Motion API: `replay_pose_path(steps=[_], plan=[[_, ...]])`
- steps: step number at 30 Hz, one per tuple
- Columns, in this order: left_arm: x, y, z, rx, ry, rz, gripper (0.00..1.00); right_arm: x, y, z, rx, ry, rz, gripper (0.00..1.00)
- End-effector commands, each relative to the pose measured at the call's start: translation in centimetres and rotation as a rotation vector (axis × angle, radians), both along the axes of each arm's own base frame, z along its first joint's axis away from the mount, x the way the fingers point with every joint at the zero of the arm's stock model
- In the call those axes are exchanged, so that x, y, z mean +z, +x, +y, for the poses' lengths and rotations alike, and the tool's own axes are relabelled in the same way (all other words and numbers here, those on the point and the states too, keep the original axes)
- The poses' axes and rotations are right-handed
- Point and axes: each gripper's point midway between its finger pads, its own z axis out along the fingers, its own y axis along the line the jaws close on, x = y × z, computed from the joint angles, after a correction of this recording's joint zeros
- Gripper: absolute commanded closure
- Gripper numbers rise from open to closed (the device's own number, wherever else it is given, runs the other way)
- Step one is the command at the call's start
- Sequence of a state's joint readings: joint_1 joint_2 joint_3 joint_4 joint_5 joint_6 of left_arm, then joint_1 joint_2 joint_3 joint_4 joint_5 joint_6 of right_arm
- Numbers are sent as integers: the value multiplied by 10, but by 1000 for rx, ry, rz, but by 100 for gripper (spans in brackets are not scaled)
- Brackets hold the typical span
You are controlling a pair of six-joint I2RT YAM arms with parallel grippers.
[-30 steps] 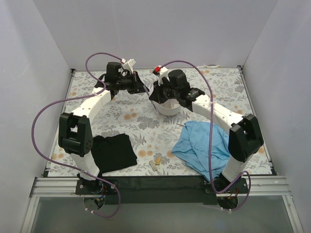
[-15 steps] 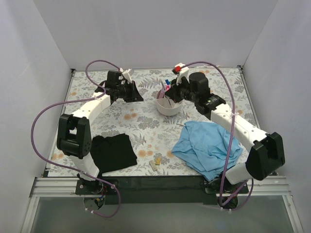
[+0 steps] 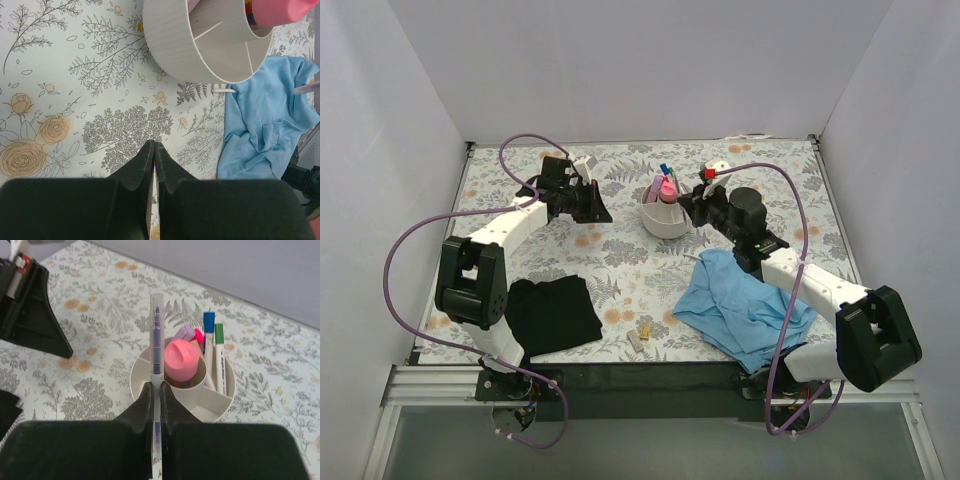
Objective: Sort the stationery into containers
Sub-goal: Place the pen in the storage box.
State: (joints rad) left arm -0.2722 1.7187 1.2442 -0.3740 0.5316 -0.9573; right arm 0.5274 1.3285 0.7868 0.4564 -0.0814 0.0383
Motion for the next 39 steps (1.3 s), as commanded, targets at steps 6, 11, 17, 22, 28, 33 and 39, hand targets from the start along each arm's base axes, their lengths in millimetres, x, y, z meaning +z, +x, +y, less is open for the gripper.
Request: replay_pose_path(steps=[6,11,17,22,28,33,39], plan=[[-10,-10,2,-37,21,19,87,53,29,-6,-34,93,-240,99],[-21,-9,9,-30,86,8,75,48,50,-12,-51,101,-249,99],[-28,-13,8,-49,122,7,70,34,70,-8,-48,122,-236,99],[-35,-13,8,-55,135,16,69,21,78,-4,-36,125,-208,99],[-36,-9,4,-64,143,12,67,4,88,-4,-50,123,-171,99],[-36,-9,12,-27,177,19,63,-3,87,-4,-41,118,-155,99],[-35,-28,21,-8,198,42,52,-1,83,-8,-53,104,-152,61]])
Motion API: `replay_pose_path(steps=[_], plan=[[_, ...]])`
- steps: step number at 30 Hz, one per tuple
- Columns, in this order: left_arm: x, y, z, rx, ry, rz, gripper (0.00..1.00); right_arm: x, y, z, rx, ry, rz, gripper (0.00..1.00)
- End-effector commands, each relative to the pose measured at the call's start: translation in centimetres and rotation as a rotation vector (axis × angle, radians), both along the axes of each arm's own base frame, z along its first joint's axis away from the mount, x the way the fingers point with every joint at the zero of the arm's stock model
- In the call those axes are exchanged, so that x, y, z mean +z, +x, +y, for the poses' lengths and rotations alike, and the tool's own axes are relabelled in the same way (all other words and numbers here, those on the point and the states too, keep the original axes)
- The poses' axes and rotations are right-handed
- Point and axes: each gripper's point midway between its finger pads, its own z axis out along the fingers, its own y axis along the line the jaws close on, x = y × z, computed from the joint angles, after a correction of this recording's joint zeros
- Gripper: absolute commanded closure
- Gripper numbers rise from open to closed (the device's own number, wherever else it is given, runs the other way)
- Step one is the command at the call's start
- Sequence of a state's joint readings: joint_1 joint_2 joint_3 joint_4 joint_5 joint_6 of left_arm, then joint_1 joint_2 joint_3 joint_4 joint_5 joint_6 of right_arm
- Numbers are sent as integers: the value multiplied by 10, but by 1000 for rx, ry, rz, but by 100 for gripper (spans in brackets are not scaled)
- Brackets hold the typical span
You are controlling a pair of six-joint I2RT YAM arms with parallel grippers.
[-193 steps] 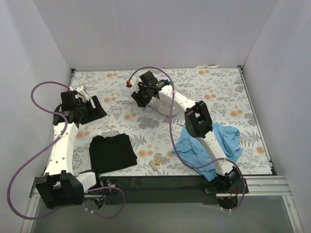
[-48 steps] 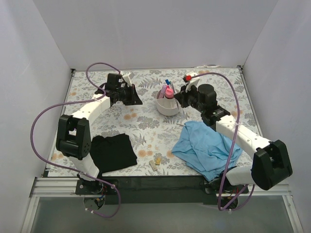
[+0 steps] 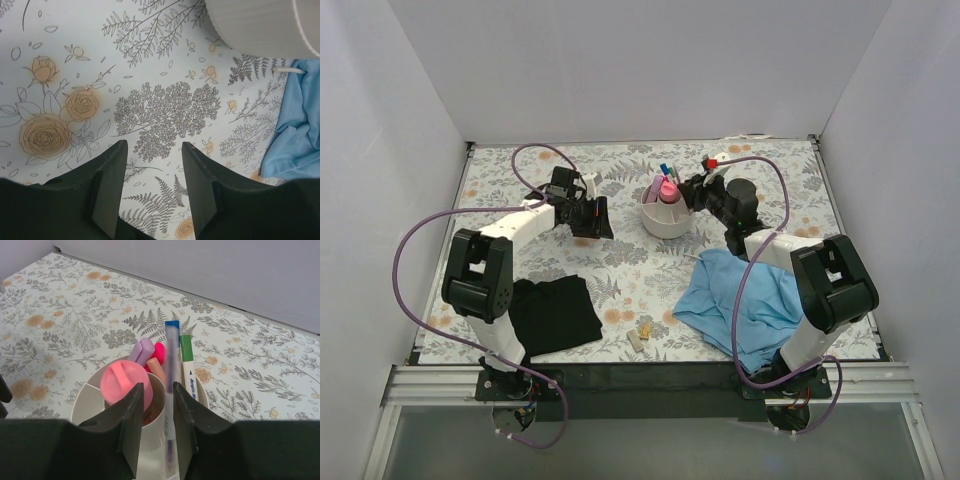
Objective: Sort the stationery into containers
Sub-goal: Place the pen in the storage box, then pick up the stationery from the corner of the board.
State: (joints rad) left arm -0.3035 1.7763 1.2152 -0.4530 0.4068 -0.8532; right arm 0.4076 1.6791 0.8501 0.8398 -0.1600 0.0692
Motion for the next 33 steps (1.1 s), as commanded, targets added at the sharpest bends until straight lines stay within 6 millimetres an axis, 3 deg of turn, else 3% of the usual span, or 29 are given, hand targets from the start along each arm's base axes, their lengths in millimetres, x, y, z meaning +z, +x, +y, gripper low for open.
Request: replay_pose_path(steps=[1,2,7,11,13,17,19,20,22,24,29,33], plan=[[19,-14,7,15,15,-31,52,37,3,-4,-17,25,-89,59],[17,-19,9,19,17,-22,51,36,2,-5,-20,15,-78,59],[33,-29,11,18,-4,-55,50,71,-4,-16,-52,-14,-128,58],[46,-44,8,-22,-41,-86,49,82,-13,-26,-73,-77,-126,58],[43,-57,6,-65,-62,-75,50,83,-25,-31,-59,-120,-109,58],[61,-84,-3,-187,-143,-110,50,74,-51,-43,-42,-199,-43,56],[63,-92,-4,-205,-158,-115,50,58,-64,-47,-20,-249,24,54],[67,-95,-4,-211,-165,-123,50,63,-70,-51,-18,-266,18,54],[65,-101,-5,-226,-161,-126,49,54,-83,-57,-5,-303,70,52],[64,-105,-4,-238,-144,-138,48,59,-95,-63,-6,-322,67,47],[67,-124,-11,-304,-134,-159,44,60,-123,-79,13,-399,69,45],[72,-132,-17,-336,-139,-182,44,57,-130,-97,-16,-501,36,44]])
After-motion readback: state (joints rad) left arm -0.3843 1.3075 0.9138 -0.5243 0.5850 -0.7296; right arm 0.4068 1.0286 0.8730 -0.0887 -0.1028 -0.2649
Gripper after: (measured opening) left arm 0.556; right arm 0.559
